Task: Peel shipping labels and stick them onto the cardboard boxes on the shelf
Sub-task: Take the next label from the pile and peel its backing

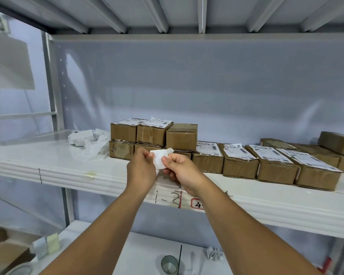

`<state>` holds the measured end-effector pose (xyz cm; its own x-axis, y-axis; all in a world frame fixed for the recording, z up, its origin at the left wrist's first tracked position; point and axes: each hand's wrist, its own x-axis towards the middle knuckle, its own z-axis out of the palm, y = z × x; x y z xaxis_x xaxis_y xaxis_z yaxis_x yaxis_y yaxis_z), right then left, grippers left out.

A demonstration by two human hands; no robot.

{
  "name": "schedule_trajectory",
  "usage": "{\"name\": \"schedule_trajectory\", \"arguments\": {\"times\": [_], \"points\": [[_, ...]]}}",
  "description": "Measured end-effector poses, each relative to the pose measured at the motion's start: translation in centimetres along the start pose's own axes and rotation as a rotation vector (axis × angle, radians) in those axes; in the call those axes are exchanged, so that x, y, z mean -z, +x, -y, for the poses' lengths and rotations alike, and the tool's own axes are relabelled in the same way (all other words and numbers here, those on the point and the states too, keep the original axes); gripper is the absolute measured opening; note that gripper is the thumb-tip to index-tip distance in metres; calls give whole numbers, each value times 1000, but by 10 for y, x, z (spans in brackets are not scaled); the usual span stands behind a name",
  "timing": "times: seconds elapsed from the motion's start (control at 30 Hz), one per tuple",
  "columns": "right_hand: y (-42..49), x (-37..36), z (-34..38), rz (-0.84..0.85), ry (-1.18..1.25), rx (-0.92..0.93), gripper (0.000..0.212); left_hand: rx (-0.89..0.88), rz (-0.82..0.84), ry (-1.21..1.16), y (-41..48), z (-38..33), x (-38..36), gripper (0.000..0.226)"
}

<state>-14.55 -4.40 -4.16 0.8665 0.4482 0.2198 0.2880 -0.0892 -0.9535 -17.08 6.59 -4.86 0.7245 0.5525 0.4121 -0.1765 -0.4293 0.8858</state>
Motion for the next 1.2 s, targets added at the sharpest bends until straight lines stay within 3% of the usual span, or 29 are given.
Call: {"name": "schedule_trajectory", "arguments": {"times": [0.47,0.77,0.9,1.0,1.2], "points": [[0,-6,3,113,-140,-26,35,98,16,14,34,25,34,24],[-3,-5,6,88,-100,-38,35,94,0,-16,38,23,38,23],[-3,-5,8,-13,121,-47,44,-53,-59,103,25,14,38,14],[-5,-6,10,32,67,-12,54,-183,-112,97,13,9,34,16],[-9,-9,9,100,-110,-20,28,-315,-100,109,2,1,25,9]]}}
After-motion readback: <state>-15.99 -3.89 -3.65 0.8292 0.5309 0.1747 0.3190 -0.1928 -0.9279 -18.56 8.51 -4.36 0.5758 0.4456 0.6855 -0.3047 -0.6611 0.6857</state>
